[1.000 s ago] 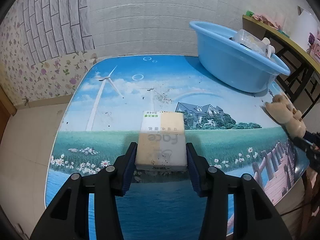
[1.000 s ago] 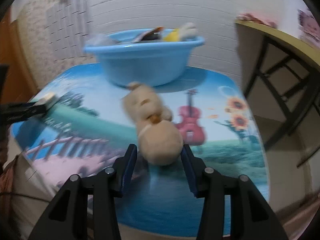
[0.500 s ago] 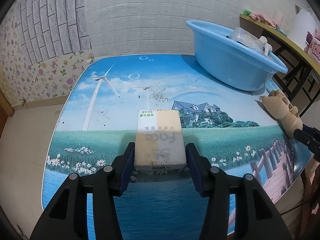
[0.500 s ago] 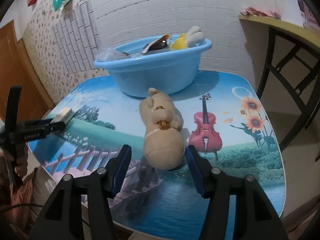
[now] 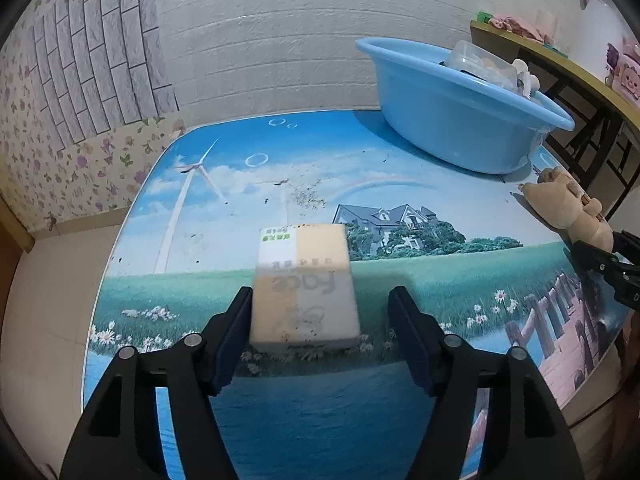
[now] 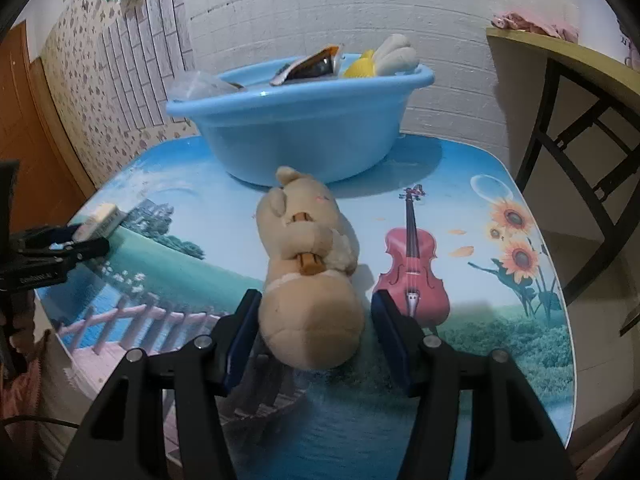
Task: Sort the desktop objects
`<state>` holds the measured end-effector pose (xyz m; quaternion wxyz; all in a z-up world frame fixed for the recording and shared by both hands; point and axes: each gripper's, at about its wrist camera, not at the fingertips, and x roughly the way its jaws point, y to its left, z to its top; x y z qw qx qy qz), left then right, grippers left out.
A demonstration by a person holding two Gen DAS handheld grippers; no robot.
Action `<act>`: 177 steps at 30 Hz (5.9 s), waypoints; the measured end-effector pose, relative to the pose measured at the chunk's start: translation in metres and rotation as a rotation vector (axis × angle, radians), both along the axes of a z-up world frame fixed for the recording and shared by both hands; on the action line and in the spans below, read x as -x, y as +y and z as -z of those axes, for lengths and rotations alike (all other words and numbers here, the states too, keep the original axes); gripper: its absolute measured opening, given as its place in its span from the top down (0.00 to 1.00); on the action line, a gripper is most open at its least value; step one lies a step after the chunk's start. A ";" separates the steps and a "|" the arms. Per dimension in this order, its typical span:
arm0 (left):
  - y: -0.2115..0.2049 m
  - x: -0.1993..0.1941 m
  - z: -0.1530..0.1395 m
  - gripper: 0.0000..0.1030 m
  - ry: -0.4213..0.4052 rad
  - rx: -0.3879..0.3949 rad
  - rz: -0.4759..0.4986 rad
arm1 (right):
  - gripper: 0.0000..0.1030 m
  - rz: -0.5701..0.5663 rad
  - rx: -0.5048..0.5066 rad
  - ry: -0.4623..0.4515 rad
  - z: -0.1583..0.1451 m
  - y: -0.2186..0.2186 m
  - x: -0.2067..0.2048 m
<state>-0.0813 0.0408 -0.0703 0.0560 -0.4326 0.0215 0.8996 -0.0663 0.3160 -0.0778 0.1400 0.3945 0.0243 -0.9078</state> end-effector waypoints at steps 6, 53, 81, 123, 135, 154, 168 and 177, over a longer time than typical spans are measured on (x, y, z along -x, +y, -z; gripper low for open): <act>0.005 0.000 0.003 0.21 0.015 -0.002 0.004 | 0.21 0.032 -0.046 0.024 0.005 -0.003 0.001; -0.005 -0.016 -0.002 0.56 0.101 -0.048 -0.034 | 0.59 0.051 0.016 0.118 -0.010 0.011 -0.013; 0.043 0.003 -0.107 0.56 0.295 -0.099 0.054 | 0.60 0.062 0.119 0.312 -0.086 0.022 -0.004; 0.078 0.097 -0.101 0.11 0.133 -0.130 0.047 | 0.46 0.016 0.104 0.232 -0.100 -0.033 0.105; 0.080 0.069 -0.105 0.06 0.153 0.048 0.004 | 0.17 0.083 0.062 0.130 -0.106 -0.038 0.091; 0.043 0.027 -0.144 0.00 0.241 -0.008 0.011 | 0.07 0.063 0.044 0.216 -0.141 -0.060 0.052; 0.029 0.026 -0.137 0.00 0.195 -0.045 -0.058 | 0.00 0.064 0.038 0.243 -0.146 -0.073 0.034; 0.023 0.031 -0.123 0.00 0.150 -0.049 -0.077 | 0.00 0.073 0.020 0.203 -0.139 -0.079 0.037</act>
